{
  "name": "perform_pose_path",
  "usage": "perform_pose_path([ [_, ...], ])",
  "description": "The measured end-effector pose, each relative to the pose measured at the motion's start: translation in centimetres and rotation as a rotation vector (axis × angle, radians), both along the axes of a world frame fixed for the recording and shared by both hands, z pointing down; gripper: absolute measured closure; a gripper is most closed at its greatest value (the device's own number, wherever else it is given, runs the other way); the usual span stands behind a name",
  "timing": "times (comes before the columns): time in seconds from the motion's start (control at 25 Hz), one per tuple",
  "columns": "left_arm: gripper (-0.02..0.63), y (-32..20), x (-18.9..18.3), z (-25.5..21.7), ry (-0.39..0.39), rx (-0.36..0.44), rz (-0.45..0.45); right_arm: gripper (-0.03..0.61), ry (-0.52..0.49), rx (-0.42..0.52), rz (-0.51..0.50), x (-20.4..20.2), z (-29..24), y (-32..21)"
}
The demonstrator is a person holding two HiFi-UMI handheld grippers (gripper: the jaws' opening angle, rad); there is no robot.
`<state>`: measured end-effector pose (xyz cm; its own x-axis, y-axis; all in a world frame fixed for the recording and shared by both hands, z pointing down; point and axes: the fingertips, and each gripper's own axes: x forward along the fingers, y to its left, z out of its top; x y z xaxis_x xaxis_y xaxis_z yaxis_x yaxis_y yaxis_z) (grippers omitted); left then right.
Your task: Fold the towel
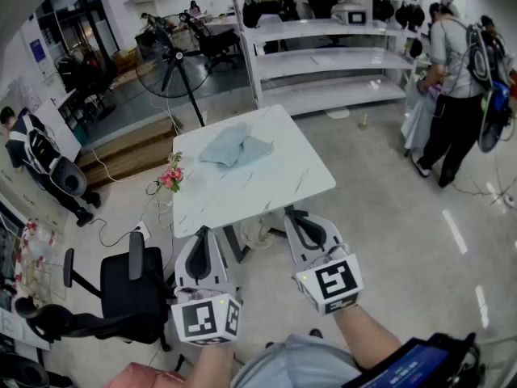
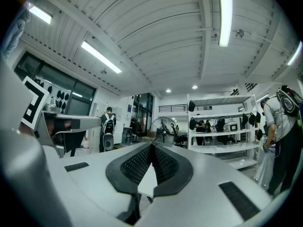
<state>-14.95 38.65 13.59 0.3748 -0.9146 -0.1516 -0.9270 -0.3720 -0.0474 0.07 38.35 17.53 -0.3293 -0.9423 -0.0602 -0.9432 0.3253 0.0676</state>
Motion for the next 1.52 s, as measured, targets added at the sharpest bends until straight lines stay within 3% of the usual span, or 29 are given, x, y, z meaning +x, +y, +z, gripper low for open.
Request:
perform_pose_path([
  [0.48, 0.606, 0.6, 4.1, 1.0, -0.025, -0.025, 0.004, 0.557, -0.059, 0.030, 0.011, 4.1, -0.4, 1.1],
  [0.8, 0.606, 1.3, 5.9, 3.7, -0.040, -0.079, -0.039, 0.549, -0.032, -0.028, -0.023, 6.4, 2.8, 1.0],
  [1.2, 0.606, -2.5, 3.2, 6.1, -0.022, -0.132, -0.096, 0.548, -0.030, -0.094, -0.085, 3.8, 5.0, -3.3],
  [1.52, 0.606, -10.7, -0.6, 9.0, 0.010, -0.177, -0.105, 0.547, 0.006, -0.134, -0.088, 0.3, 7.8, -11.4],
])
